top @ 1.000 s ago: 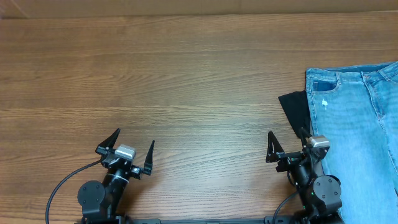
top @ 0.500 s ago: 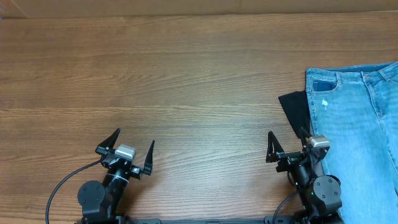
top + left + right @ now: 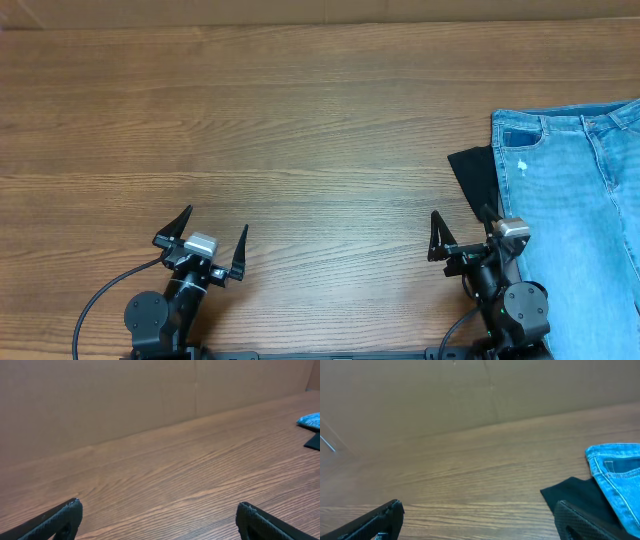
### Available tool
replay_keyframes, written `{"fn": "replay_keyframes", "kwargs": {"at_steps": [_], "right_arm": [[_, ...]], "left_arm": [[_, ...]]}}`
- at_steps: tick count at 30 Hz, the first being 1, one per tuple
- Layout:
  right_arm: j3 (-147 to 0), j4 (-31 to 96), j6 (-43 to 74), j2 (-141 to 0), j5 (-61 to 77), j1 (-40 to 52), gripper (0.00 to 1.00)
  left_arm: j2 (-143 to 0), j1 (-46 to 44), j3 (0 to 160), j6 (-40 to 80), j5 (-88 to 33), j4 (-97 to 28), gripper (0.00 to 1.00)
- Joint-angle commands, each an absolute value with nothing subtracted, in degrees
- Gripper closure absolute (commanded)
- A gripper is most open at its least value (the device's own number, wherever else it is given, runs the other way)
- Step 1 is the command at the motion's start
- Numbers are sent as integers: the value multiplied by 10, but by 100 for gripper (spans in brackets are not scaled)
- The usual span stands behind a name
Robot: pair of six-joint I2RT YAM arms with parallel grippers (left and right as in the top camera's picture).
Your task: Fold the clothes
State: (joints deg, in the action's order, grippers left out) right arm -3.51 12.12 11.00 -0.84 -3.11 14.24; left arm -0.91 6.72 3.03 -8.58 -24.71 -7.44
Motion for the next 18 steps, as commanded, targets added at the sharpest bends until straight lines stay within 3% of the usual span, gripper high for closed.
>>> {"fn": "replay_keyframes", "kwargs": {"at_steps": [1, 8, 13, 18], "right_arm": [[-37, 102, 163, -2, 11, 139, 0], [-97, 105, 219, -10, 57, 139, 0], [-209, 176, 220, -82, 47, 138, 0], [-378, 329, 221, -237, 1, 138, 0]], "left_arm": [[-4, 63, 27, -84, -277, -60, 0], [-4, 63, 44, -112, -341, 39, 0], [-29, 63, 122, -112, -340, -15, 0], [-134, 63, 219, -111, -340, -83, 0]]}}
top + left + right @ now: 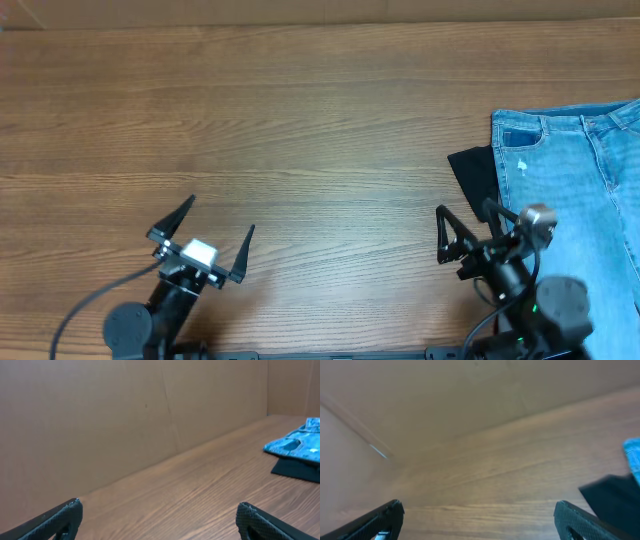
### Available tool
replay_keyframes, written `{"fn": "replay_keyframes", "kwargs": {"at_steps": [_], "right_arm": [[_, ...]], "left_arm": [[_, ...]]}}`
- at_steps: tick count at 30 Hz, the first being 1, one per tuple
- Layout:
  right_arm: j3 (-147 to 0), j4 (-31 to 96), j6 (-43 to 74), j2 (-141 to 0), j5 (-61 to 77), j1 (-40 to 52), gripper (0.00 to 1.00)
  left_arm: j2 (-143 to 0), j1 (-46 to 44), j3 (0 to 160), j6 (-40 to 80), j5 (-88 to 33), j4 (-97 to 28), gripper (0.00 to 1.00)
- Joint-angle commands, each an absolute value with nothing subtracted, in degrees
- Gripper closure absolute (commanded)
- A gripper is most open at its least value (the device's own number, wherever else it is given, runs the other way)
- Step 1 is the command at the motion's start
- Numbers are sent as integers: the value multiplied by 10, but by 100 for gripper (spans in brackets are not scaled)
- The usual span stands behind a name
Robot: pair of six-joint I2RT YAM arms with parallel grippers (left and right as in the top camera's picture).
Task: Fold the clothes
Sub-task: 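Reach the right gripper to the jeans waistband on the clothes pile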
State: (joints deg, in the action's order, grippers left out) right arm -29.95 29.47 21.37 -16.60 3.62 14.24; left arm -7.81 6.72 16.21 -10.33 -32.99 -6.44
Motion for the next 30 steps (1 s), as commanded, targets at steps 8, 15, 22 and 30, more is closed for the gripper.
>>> {"fn": "replay_keyframes", "kwargs": {"at_steps": [8, 15, 22, 30], "right_arm": [[-657, 513, 182, -535, -12, 138, 0], [-755, 500, 176, -717, -21, 128, 0], [-755, 429, 226, -868, -43, 23, 0], [-755, 380, 222, -1006, -68, -66, 9]], "left_arm": [[-415, 63, 464, -36, -347, -181, 0], [-641, 63, 725, -41, -373, -423, 0], [-718, 63, 804, -9, -376, -531, 0], [-721, 63, 804, 2, -375, -578, 0]]}}
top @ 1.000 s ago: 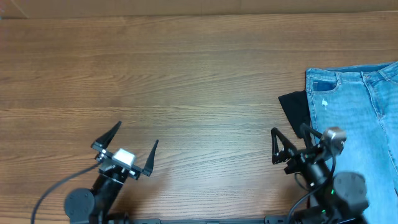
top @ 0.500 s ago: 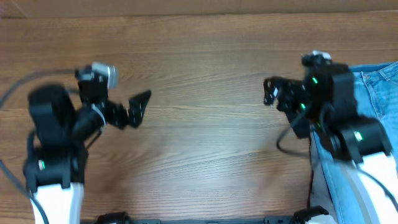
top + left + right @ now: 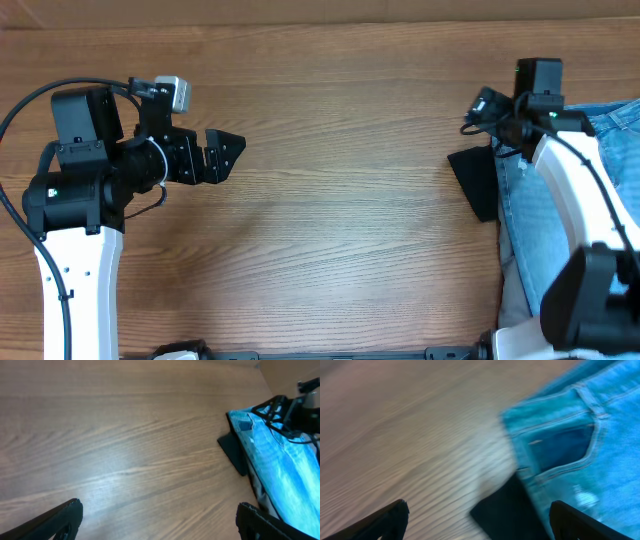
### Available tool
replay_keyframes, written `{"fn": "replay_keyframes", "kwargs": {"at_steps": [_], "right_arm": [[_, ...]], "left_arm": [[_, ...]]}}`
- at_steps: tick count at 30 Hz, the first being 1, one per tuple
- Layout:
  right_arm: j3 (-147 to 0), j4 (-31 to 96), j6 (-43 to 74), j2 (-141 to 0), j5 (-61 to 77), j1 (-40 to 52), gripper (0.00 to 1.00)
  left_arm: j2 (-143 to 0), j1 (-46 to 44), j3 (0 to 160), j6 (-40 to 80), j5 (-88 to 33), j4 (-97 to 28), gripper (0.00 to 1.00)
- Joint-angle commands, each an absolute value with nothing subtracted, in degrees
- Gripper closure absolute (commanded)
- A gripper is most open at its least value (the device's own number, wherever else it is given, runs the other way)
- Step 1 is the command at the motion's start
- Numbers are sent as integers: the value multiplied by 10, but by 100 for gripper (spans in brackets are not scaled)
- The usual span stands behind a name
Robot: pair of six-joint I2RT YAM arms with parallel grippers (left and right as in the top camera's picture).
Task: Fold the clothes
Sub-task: 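Reach the right gripper to the jeans waistband on the clothes pile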
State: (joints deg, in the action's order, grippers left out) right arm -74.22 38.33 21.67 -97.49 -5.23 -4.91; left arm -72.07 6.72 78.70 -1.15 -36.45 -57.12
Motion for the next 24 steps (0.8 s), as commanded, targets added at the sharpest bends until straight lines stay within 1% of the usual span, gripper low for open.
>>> {"fn": "replay_keyframes", "kwargs": {"at_steps": [1, 5, 7, 10, 17, 18, 20, 22, 23, 24], "right_arm": [[-755, 382, 221, -1021, -66, -70, 11], [-754, 393, 195, -1064, -66, -71, 23], [-753, 400, 186, -1078, -74, -71, 27], [-753, 408, 187, -1096, -110, -71, 30], [-753, 411, 186, -1134, -182, -71, 32], [-753, 411, 186, -1136, -185, -71, 34], [-753, 411, 180, -1136, -186, -71, 41], [-753, 408, 180, -1136, -191, -71, 51], [-753, 406, 180, -1136, -196, -72, 59], [-754, 407, 180, -1136, -202, -72, 77]], "left_arm": [[-721, 63, 804, 2, -375, -582, 0], [-721, 63, 804, 2, -371, -583, 0], [-721, 63, 804, 2, -370, -583, 0], [-721, 63, 804, 2, -370, -583, 0], [-721, 63, 804, 2, -370, -585, 0], [-721, 63, 804, 2, -370, -586, 0], [-721, 63, 804, 2, -369, -587, 0], [-721, 63, 804, 2, -369, -587, 0], [-721, 63, 804, 2, -369, -587, 0], [-721, 63, 804, 2, -369, -587, 0]]}}
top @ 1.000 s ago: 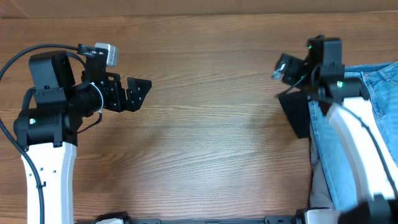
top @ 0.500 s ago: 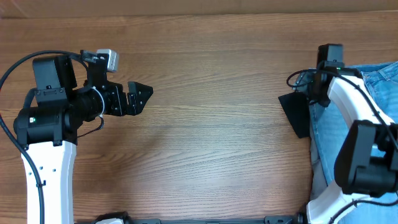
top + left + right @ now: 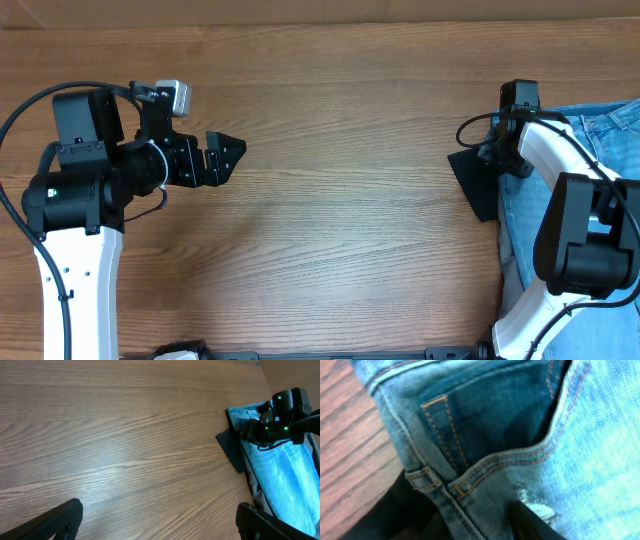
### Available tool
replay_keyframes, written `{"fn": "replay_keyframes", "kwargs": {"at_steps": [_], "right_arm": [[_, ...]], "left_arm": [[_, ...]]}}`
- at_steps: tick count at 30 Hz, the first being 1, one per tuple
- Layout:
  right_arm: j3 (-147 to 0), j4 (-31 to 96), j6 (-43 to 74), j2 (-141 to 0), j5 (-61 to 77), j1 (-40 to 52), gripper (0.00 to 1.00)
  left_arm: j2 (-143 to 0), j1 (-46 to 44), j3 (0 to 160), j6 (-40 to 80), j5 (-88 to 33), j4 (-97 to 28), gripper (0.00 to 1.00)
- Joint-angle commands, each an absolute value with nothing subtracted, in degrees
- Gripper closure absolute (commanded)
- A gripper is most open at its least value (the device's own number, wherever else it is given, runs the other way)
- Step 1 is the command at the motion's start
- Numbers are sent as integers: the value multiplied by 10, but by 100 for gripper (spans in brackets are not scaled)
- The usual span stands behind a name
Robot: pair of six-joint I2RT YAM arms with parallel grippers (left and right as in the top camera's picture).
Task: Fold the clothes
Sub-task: 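Reach the right gripper to the jeans waistband on the clothes pile, then grasp the jeans waistband with the right gripper and pull it left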
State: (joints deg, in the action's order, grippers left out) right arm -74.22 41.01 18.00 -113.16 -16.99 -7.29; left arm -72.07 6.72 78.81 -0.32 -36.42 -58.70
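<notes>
Light blue jeans point(image 3: 570, 220) lie flat at the table's right edge, waistband towards the back, and also show in the left wrist view point(image 3: 280, 475). A black garment point(image 3: 475, 185) sticks out from under their left edge. My right gripper point(image 3: 503, 150) is down on the jeans' back-left corner. In its wrist view the right gripper point(image 3: 480, 520) straddles the side seam beside the back pocket point(image 3: 485, 420). One finger lies on the denim, the other over the black garment point(image 3: 385, 515), with a gap between them. My left gripper point(image 3: 228, 160) hovers open and empty over the table's left half point(image 3: 157, 510).
The wooden table point(image 3: 330, 120) stretches bare between the two arms. A cardboard wall runs along the back edge. A strip of grey cloth point(image 3: 257, 490) peeks out under the jeans' left side, nearer the front.
My right gripper has come down from just above the jeans' back-left corner onto the seam by the pocket, and its jaws stand closer together. The left arm has barely moved.
Both grippers first rested open at the table's front edge, then had risen slightly. Later the left one hovered open over the left half and the right one above the jeans' back-left corner. Now the right one sits on that corner.
</notes>
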Motion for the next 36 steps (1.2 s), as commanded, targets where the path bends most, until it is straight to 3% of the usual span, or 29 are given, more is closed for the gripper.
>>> {"fn": "replay_keyframes", "kwargs": {"at_steps": [1, 12, 15, 24, 30, 36], "right_arm": [[-756, 407, 180, -1135, -202, -72, 82], [-822, 443, 180, -1079, -206, -102, 89], [-850, 463, 180, -1062, -205, -113, 96], [-966, 529, 146, -998, -201, -91, 96], [-1088, 563, 86, -941, -101, -11, 96], [-1159, 564, 88, -925, -28, 188, 96]], "left_arm": [[-721, 63, 804, 2, -369, -587, 0], [-721, 63, 804, 2, -369, -587, 0], [-721, 63, 804, 2, -369, -587, 0], [-721, 64, 804, 2, -369, -590, 0], [-721, 65, 804, 2, -369, -598, 0], [-721, 88, 833, -2, -369, -599, 0]]}}
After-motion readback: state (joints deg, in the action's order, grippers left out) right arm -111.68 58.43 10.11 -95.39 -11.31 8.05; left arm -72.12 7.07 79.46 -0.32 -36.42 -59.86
